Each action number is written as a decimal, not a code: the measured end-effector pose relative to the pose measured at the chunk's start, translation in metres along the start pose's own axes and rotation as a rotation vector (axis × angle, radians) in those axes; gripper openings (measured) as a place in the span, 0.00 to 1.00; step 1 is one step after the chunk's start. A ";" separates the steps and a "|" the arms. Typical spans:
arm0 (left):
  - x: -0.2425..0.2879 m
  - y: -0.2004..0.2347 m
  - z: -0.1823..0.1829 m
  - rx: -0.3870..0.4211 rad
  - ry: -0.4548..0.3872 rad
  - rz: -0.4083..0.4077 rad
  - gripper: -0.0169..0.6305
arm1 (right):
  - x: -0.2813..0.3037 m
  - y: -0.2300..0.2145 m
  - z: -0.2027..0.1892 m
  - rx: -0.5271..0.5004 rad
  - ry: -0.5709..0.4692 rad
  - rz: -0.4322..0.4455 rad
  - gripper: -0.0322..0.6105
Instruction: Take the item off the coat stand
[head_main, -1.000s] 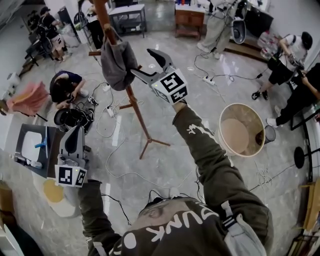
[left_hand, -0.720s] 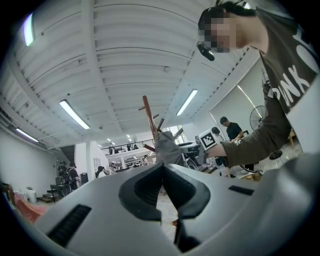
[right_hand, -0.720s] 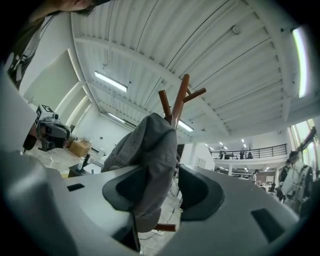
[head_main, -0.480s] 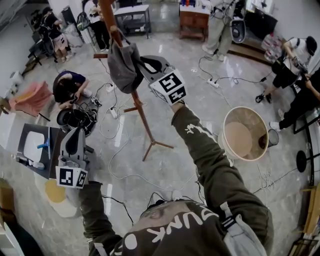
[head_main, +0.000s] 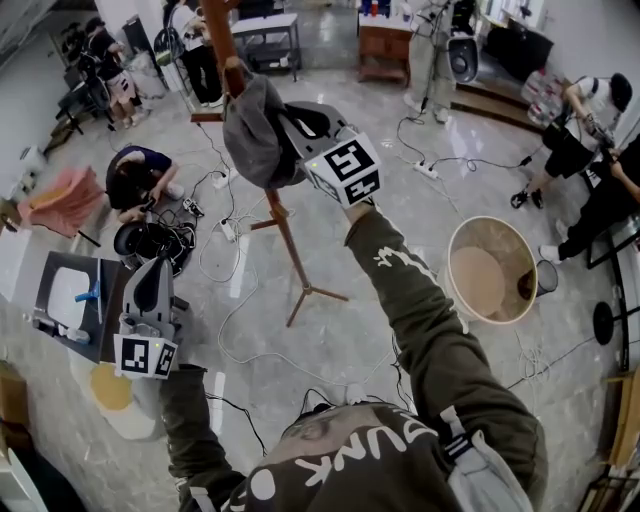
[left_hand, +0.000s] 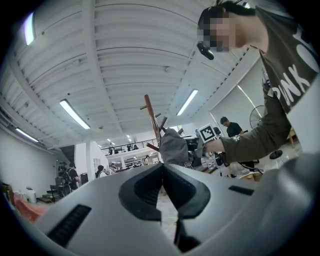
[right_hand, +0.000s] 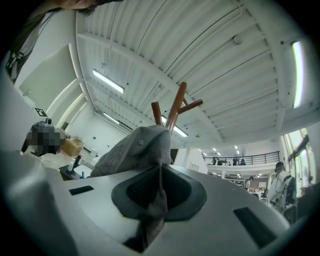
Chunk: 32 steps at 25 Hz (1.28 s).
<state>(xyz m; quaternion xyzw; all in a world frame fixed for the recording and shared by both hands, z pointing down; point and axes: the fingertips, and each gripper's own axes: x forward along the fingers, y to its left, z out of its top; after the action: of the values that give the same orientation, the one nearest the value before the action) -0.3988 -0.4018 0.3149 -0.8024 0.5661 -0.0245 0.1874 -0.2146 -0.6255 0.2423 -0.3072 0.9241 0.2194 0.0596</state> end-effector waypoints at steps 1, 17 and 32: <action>0.001 0.000 0.001 0.000 -0.001 0.001 0.03 | 0.000 -0.003 0.005 -0.002 -0.006 -0.003 0.09; 0.002 0.002 0.001 -0.008 -0.012 0.007 0.03 | -0.018 -0.028 0.100 -0.078 -0.143 -0.033 0.08; -0.006 -0.011 0.010 -0.014 -0.034 -0.009 0.03 | -0.114 0.026 0.121 -0.115 -0.170 -0.009 0.08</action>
<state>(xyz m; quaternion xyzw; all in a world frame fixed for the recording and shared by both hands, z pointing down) -0.3883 -0.3902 0.3105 -0.8066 0.5593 -0.0077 0.1911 -0.1409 -0.4919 0.1712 -0.2945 0.9002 0.2970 0.1213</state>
